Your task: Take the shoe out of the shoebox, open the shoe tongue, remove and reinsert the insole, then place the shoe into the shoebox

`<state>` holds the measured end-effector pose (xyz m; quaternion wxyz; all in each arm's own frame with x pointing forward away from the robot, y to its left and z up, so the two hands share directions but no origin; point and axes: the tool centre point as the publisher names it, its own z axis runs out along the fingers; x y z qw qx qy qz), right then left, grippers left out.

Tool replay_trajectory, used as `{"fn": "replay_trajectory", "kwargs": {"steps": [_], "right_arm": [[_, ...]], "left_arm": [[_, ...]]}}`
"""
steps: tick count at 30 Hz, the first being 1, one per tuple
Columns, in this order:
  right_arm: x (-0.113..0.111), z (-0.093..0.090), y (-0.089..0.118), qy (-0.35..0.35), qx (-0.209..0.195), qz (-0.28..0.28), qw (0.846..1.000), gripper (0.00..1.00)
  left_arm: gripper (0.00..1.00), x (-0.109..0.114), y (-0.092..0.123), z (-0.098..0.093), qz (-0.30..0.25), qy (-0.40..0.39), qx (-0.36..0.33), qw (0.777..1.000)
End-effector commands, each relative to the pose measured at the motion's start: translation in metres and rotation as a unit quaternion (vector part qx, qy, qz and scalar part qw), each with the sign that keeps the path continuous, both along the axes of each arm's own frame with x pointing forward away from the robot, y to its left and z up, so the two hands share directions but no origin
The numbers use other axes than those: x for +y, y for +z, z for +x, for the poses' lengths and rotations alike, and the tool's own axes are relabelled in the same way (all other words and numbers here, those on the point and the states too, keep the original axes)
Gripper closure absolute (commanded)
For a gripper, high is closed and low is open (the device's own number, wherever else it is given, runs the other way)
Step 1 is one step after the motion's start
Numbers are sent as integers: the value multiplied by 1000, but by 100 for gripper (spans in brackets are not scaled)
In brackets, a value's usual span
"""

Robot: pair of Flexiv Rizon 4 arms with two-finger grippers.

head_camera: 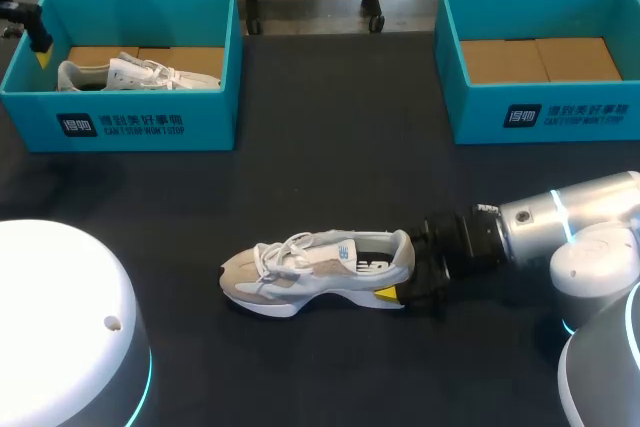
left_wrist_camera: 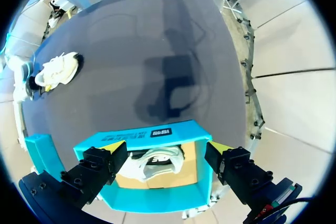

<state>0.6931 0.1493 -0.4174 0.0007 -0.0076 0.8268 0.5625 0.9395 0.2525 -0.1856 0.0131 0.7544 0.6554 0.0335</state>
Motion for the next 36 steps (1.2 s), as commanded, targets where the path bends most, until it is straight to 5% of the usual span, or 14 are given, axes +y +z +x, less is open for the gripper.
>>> {"fn": "replay_trajectory", "kwargs": {"steps": [1, 8, 23, 26, 28, 29, 32, 33, 36], "right_arm": [[3, -4, -5, -1, 0, -1, 1000, 100], [3, -4, -5, -1, 0, -1, 1000, 100], [3, -4, -5, -1, 0, -1, 1000, 100], [3, -4, -5, -1, 0, -1, 1000, 100], [3, -4, -5, -1, 0, -1, 1000, 100], [3, -4, -5, -1, 0, -1, 1000, 100], [3, -4, -5, -1, 0, -1, 1000, 100], [3, -4, -5, -1, 0, -1, 1000, 100], [3, -4, -5, -1, 0, -1, 1000, 100]], "left_arm": [[0, -42, 5, -43, 58, 88, -20, 994], [0, -78, 0, -82, 59, 311, 44, 948], [0, -82, -2, -86, 67, 330, 43, 941], [0, -107, -10, -107, 91, 416, 39, 904], [0, -120, -10, -121, 80, 505, 53, 858], [0, -126, -9, -128, 70, 562, 55, 822], [0, -148, -13, -149, 82, 739, 34, 668], [0, -153, -16, -154, 96, 757, 40, 645], [0, -159, -19, -160, 104, 763, 14, 638]]}}
